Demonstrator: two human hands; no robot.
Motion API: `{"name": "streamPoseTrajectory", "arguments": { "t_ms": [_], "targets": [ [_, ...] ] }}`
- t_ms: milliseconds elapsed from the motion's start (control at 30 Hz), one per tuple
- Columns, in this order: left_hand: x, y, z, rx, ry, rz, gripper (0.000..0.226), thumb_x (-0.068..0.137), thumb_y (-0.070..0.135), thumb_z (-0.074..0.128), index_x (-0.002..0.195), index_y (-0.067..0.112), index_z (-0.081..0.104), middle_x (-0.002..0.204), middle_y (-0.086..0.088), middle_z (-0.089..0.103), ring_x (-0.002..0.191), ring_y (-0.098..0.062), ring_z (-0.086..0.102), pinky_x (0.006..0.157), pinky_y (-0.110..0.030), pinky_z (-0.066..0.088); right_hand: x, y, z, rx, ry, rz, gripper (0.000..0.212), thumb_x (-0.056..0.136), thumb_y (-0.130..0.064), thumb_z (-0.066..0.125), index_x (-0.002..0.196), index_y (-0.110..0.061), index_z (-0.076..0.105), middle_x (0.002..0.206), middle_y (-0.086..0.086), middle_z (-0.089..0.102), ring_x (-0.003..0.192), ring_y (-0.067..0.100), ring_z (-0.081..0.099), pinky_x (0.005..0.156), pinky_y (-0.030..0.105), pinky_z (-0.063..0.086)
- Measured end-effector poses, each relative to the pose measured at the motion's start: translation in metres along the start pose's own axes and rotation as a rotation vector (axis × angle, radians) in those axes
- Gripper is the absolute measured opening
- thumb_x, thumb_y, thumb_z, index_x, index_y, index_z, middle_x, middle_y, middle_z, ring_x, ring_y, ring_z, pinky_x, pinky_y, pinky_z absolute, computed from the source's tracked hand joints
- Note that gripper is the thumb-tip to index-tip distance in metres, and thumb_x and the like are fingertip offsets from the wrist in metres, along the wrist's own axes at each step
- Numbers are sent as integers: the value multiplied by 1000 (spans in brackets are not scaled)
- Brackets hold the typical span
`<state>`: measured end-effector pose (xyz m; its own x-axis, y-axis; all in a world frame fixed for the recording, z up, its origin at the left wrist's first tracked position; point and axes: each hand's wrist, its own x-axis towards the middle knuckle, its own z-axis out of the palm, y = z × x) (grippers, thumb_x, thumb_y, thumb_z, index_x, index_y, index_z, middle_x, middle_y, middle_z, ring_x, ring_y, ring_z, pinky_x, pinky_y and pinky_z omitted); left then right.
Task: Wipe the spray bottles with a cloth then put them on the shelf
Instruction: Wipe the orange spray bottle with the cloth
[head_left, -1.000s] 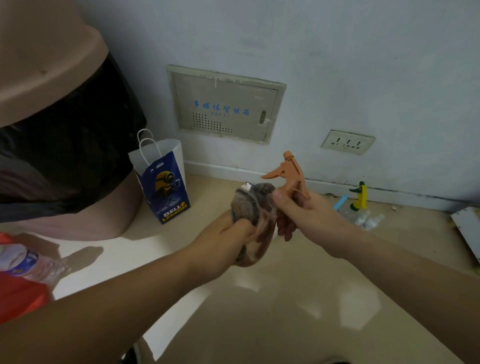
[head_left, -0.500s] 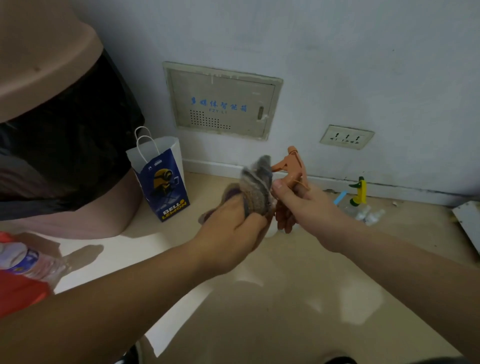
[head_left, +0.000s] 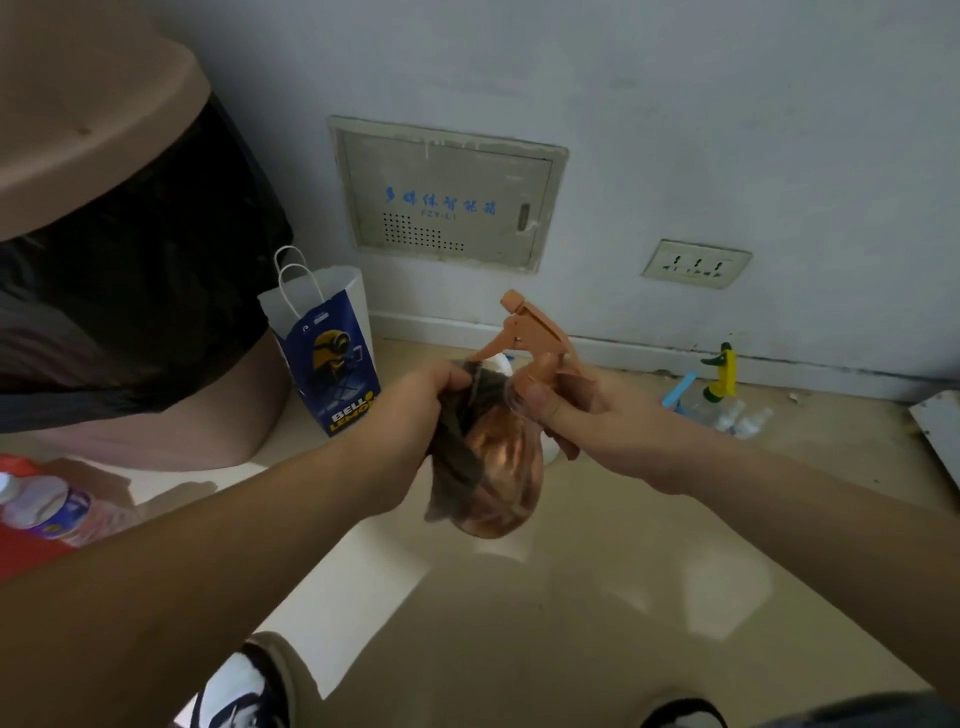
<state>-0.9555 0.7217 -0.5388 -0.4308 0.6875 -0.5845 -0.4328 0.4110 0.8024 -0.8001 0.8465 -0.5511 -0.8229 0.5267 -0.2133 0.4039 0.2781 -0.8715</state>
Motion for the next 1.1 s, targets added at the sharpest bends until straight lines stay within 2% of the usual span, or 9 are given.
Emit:
{"name": "streamPoseTrajectory", "arguments": {
  "t_ms": [100,167,333,467,533,633,867,1033,1100],
  "targets": [
    [-1,3,2,-69,-101,-16,31,96,30,49,80,18,73,76,-6,75,91,-31,65,102,-46,44,4,-1,0,0,-10,-29,56,82,-86,51,110,-40,67,102,-1,75,96,18,73,89,44,59],
    [-2,2,2,-31,-141,-16,27,96,29,48,91,16,71,80,-7,75,96,-34,66,103,-49,46,6,-1,-2,-11,3,-17,59,84,-85,50,115,-39,68,108,-9,77,106,17,72,99,49,56],
    [2,-23,-4,371,-157,-58,16,97,17,50,93,10,64,93,-10,66,90,-27,61,90,-35,46,1,13,0,-46,60,61,29,102,-54,51,114,-33,67,75,-21,69,72,6,62,68,27,51],
    [10,-38,-16,615,-147,-162,21,97,20,46,94,10,64,89,-12,62,81,-27,59,80,-34,45,-3,22,1,-99,170,120,24,105,-50,50,115,-35,67,90,12,69,76,20,62,72,39,55],
    [15,-40,-21,604,-70,-167,20,98,21,46,100,9,62,95,-15,60,88,-31,58,83,-37,46,-2,27,6,-109,208,147,19,105,-47,52,113,-35,65,99,20,70,82,28,66,77,41,58],
    [20,-35,-29,497,25,-164,18,98,20,49,88,10,59,85,-15,59,84,-31,59,84,-38,48,6,35,17,-56,263,187,17,104,-40,57,109,-26,65,82,14,63,72,23,59,81,50,60],
    [65,-43,-39,317,146,-225,48,102,37,43,68,7,59,52,-14,56,44,-24,50,57,-31,45,60,84,55,-166,223,268,23,103,-43,56,106,-23,67,86,-5,69,80,17,67,68,26,51],
    [111,-64,-45,303,232,-124,26,97,25,50,100,3,64,96,-17,66,91,-31,64,94,-45,54,94,127,100,30,274,341,17,105,-32,59,109,-18,66,87,-5,68,77,11,65,58,14,45],
    [127,-74,-45,290,221,-136,24,89,23,56,97,3,67,92,-19,68,86,-33,66,86,-42,55,111,140,113,36,277,354,14,106,-31,58,112,-21,65,87,-7,67,74,6,63,54,8,42]
  ]
}}
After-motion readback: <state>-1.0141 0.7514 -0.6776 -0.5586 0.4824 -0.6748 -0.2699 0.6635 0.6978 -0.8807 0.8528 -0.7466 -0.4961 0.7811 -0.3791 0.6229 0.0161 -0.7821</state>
